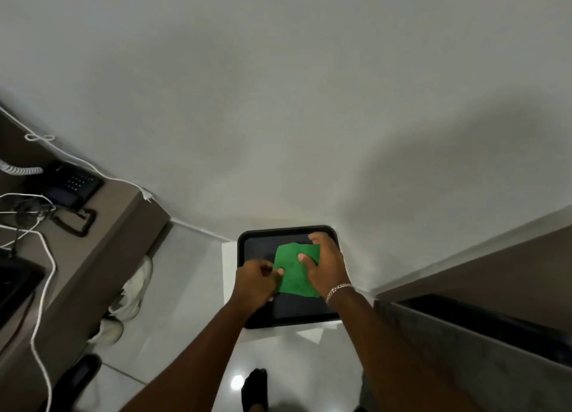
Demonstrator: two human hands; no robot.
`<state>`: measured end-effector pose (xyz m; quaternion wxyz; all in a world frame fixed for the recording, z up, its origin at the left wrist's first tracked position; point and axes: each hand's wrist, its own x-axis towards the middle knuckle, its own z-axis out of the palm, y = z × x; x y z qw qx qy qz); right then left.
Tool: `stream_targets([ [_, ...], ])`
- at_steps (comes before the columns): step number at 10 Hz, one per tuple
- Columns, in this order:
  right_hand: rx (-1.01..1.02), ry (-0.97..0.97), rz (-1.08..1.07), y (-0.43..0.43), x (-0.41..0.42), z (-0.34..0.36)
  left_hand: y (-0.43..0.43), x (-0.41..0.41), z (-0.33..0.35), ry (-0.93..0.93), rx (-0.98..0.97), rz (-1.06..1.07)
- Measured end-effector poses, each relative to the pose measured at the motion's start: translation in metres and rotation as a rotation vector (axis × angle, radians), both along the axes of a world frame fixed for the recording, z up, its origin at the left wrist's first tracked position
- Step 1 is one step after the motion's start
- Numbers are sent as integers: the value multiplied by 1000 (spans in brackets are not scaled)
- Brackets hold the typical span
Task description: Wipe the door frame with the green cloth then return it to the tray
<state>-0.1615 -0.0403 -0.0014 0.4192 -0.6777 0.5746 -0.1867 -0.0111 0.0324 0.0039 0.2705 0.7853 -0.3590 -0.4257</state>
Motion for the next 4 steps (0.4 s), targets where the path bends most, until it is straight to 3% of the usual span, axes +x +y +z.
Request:
stream_targets([
  [3, -152, 237, -5, 12, -2, -25, 6, -12, -21, -362, 14, -154],
  [4, -301, 259, -15, 12, -11, -9, -1, -12, -1, -445, -104, -225],
])
